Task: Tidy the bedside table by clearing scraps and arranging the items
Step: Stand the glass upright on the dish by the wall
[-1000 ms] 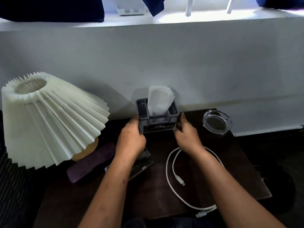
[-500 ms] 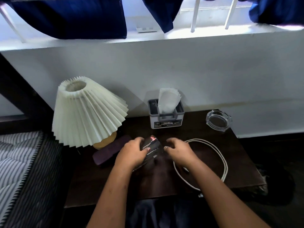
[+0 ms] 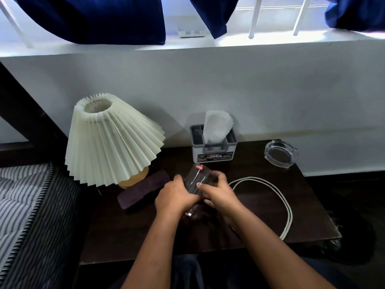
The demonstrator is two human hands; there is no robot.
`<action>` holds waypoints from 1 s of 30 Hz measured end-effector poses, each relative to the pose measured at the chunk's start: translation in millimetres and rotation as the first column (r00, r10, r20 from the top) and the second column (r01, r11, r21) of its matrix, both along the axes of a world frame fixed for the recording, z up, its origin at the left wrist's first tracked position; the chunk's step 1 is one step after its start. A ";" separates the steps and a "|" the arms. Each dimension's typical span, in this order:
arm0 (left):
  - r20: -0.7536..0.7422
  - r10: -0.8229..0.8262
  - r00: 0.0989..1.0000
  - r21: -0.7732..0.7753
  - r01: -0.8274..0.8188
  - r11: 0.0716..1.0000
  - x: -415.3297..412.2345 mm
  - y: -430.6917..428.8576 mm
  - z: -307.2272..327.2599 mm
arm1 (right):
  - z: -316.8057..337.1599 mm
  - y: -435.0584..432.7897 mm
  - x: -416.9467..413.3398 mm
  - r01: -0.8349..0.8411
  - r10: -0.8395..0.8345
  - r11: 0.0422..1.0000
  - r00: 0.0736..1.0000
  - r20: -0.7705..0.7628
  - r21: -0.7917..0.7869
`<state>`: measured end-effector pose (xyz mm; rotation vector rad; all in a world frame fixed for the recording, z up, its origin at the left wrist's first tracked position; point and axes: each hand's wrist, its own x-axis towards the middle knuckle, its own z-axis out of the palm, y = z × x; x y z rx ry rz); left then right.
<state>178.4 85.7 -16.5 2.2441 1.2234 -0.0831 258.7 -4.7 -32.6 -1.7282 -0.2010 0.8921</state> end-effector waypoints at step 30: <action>0.819 0.037 0.573 -0.277 0.337 0.900 152.6 -111.6 8.3 | 8.6 -96.5 189.2 0.505 -0.371 0.863 0.612 0.698 0.016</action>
